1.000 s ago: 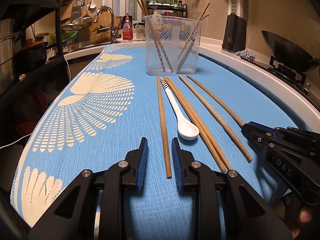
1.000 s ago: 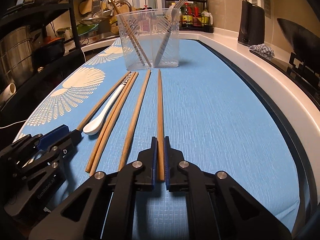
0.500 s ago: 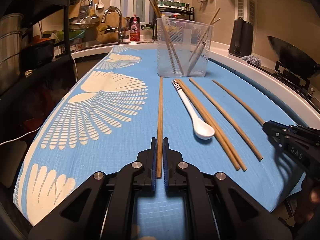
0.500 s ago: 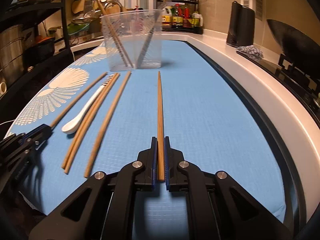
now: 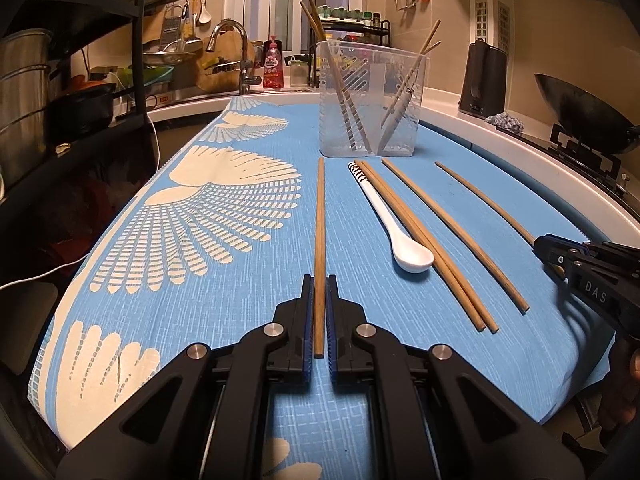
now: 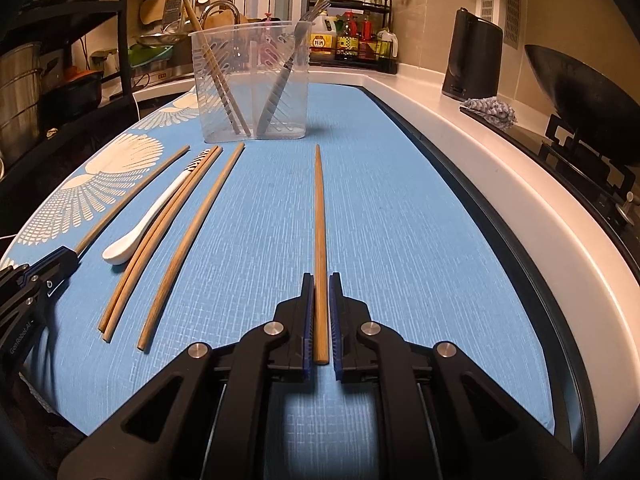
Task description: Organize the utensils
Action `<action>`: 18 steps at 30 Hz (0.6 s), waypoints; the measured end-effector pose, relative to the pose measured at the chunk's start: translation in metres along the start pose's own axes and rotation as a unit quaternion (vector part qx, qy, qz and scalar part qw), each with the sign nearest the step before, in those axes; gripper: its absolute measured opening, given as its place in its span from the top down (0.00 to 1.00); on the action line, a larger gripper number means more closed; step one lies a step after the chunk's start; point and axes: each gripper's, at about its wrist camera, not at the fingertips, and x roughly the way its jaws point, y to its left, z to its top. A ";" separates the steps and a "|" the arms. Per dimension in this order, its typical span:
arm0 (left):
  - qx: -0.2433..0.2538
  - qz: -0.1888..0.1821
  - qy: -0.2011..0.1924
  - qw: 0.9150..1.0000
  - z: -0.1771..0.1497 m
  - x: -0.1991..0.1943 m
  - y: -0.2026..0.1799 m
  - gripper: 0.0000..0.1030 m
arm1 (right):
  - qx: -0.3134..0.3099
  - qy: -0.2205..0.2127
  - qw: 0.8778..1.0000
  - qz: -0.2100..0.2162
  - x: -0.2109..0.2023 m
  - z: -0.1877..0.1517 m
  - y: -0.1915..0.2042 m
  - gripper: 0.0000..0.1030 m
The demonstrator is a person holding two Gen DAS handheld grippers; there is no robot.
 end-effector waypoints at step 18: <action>0.010 -0.001 -0.003 1.000 0.000 -0.002 -0.002 0.94 | 0.002 0.000 1.000 0.010 0.000 0.000 -0.001 0.93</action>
